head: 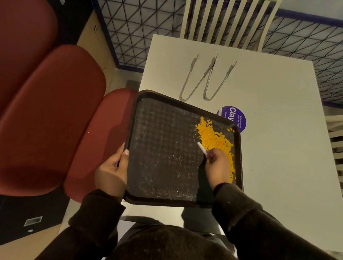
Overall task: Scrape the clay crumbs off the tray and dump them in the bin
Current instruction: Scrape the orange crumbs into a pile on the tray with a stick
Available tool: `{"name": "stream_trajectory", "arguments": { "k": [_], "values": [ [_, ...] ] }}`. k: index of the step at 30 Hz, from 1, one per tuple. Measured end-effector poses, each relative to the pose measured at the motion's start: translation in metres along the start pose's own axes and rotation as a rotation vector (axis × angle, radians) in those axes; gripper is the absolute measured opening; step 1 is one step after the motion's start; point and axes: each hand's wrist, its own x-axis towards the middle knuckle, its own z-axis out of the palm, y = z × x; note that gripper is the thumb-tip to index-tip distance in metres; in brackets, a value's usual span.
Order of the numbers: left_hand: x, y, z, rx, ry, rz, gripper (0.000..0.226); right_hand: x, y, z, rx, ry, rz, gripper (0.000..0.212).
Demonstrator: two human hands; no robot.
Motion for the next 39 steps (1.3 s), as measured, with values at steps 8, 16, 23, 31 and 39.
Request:
{"name": "stream_trajectory", "arguments": {
  "k": [8, 16, 23, 31, 39],
  "values": [
    [0.003, -0.003, -0.002, 0.024, 0.038, 0.007, 0.034, 0.019, 0.001, -0.007, 0.061, 0.051, 0.118, 0.011],
    [0.004, -0.001, -0.003, 0.002, 0.032, 0.006, 0.033, -0.034, 0.03, -0.007, -0.065, -0.118, -0.105, 0.02],
    [0.003, -0.003, -0.004, -0.016, 0.013, -0.007, 0.034, -0.024, 0.035, -0.012, -0.095, -0.042, -0.023, 0.029],
    [0.001, -0.004, -0.005, -0.004, 0.004, -0.012, 0.034, 0.0, 0.025, -0.015, -0.021, -0.026, 0.079, 0.029],
    [-0.001, 0.004, -0.002, 0.007, 0.029, -0.003, 0.034, -0.033, 0.009, 0.003, -0.092, -0.128, -0.277, 0.022]
  ]
}}
